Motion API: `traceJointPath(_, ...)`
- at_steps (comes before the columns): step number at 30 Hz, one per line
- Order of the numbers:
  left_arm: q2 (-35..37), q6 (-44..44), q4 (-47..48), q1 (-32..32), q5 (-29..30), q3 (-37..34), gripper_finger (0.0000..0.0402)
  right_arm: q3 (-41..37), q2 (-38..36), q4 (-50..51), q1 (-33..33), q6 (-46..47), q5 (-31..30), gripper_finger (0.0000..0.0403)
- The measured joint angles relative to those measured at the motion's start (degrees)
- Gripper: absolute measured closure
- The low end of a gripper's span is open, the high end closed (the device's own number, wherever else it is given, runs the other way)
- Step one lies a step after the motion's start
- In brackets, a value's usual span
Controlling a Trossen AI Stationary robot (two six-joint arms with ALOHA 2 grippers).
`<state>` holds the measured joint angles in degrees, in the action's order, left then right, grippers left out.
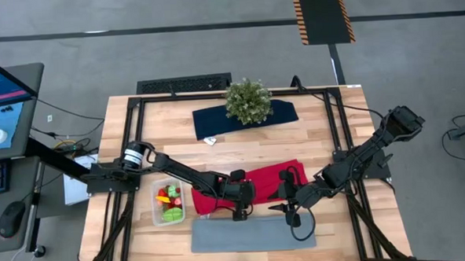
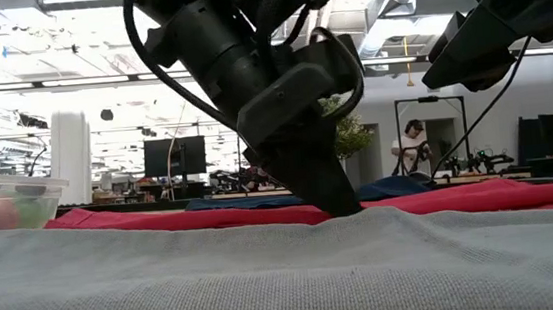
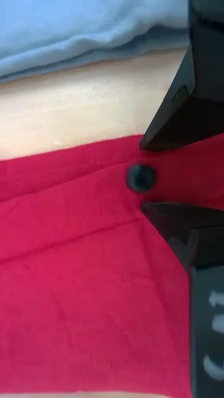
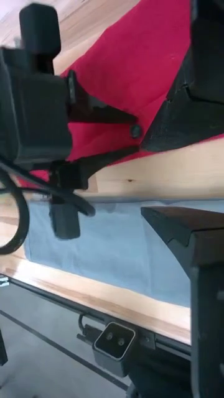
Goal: Pick and placing Produce into tupperware
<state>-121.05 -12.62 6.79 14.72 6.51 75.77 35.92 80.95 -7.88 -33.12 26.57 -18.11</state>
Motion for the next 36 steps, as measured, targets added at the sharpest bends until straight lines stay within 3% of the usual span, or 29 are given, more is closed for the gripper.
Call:
traceJointPath(15,0.0,0.6,0.9,0.0,-0.3,1.0,0.0304,0.0,0.0,0.5,0.0,0.0,0.0,0.0227)
traceJointPath(36,0.1,0.0,-1.3,0.0,0.0,1.3,0.0305,0.0,0.0,0.5,0.0,0.0,0.0,0.0227)
